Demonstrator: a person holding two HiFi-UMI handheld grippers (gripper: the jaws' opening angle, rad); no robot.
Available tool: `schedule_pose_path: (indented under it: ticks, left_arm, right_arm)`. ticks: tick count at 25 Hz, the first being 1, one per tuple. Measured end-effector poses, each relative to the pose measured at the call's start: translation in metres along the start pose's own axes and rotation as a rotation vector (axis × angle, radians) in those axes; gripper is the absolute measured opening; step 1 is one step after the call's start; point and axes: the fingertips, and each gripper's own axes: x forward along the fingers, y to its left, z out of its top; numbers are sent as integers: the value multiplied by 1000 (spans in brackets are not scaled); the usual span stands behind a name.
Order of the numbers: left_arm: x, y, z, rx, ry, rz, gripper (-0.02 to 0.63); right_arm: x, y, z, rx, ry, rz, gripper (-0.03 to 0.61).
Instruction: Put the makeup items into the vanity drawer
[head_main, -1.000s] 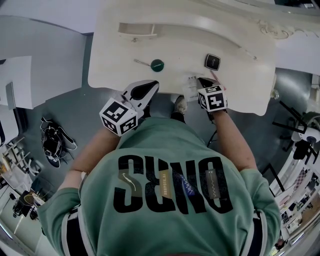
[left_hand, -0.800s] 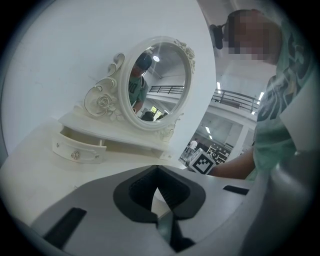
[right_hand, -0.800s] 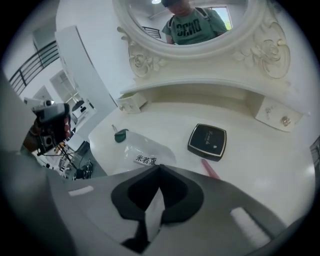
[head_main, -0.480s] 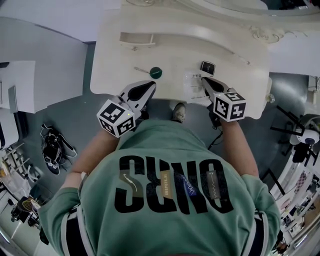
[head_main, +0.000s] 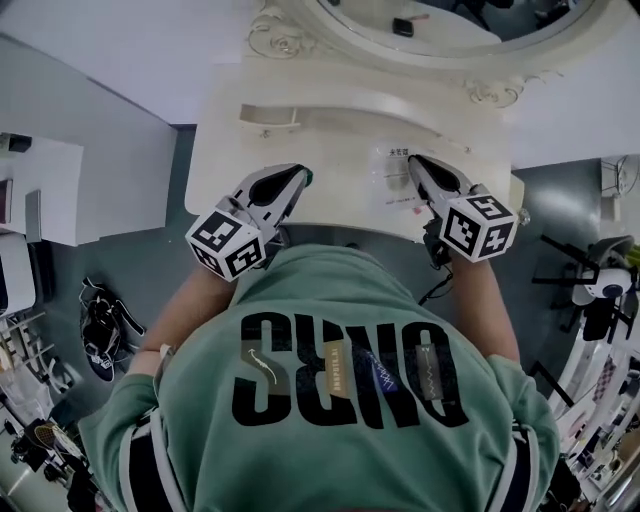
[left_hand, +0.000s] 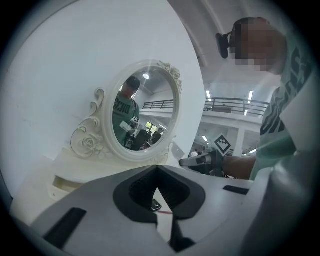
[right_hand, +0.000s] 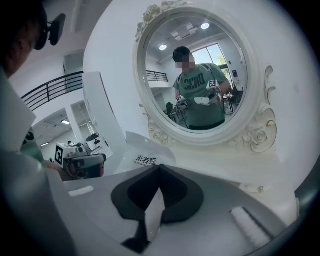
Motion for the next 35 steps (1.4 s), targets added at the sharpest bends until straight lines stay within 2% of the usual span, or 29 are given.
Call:
schedule_pose_path:
  ticks: [7, 13, 18, 24, 28, 35]
  left_arm:
    - [-6, -4, 29, 29, -67, 22, -2]
    - [-14, 6, 28, 14, -90, 69, -2]
    - [-32, 30, 21, -12, -100, 129, -2]
    - [-62, 81, 15, -36, -89, 195, -2]
    - [-80, 113, 12, -42, -76, 196, -2]
    - [-108, 152, 8, -71, -48, 157, -2]
  right_arm:
    - [-20, 5, 30, -48, -48, 11, 8]
    - [-4, 9, 27, -40, 10, 56, 8]
    - [49, 25, 11, -10, 126, 135, 8]
    - [148, 60, -28, 31, 336, 221, 8]
    - [208, 68, -52, 28, 476, 199, 8]
    - [273, 68, -78, 140, 650, 118, 9]
